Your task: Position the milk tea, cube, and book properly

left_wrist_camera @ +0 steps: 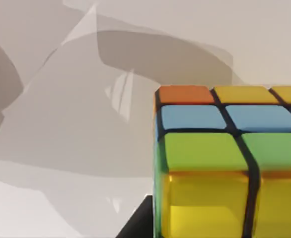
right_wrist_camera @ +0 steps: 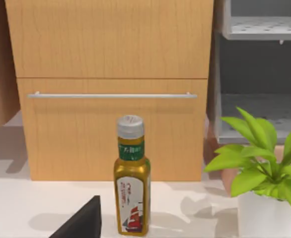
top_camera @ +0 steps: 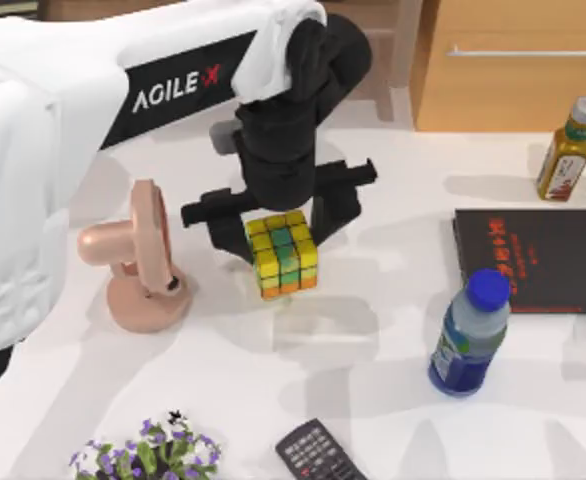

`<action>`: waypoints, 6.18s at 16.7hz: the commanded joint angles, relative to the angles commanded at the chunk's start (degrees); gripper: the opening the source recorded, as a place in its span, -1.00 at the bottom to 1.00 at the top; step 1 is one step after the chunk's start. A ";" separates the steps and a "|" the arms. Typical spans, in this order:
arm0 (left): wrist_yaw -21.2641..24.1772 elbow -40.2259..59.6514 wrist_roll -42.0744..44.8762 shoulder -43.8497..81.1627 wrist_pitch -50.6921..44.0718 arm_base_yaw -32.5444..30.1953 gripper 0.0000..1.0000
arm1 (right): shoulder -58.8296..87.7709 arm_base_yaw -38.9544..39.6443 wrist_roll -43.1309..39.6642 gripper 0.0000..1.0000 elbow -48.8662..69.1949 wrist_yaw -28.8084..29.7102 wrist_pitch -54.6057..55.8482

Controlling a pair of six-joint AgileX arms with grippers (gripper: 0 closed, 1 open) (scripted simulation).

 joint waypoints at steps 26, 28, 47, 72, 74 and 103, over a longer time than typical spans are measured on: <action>4.75 -22.38 43.40 -42.51 61.00 30.33 -1.00 | 0.00 0.00 0.00 1.00 0.00 0.00 0.00; 5.34 -25.48 47.35 -43.55 67.49 35.07 -1.00 | 0.00 0.00 0.00 1.00 0.00 0.00 0.00; 3.81 -12.77 51.48 -30.51 75.46 39.45 -1.00 | 0.00 0.00 0.00 1.00 0.00 0.00 0.00; 5.06 -3.60 51.80 -21.11 71.68 39.56 1.00 | 0.00 0.00 0.00 1.00 0.00 0.00 0.00; 5.06 -3.60 51.80 -21.11 71.68 39.56 1.00 | 0.00 0.00 0.00 1.00 0.00 0.00 0.00; 3.78 -35.15 51.89 -51.42 71.72 38.91 1.00 | 0.00 0.00 0.00 1.00 0.00 0.00 0.00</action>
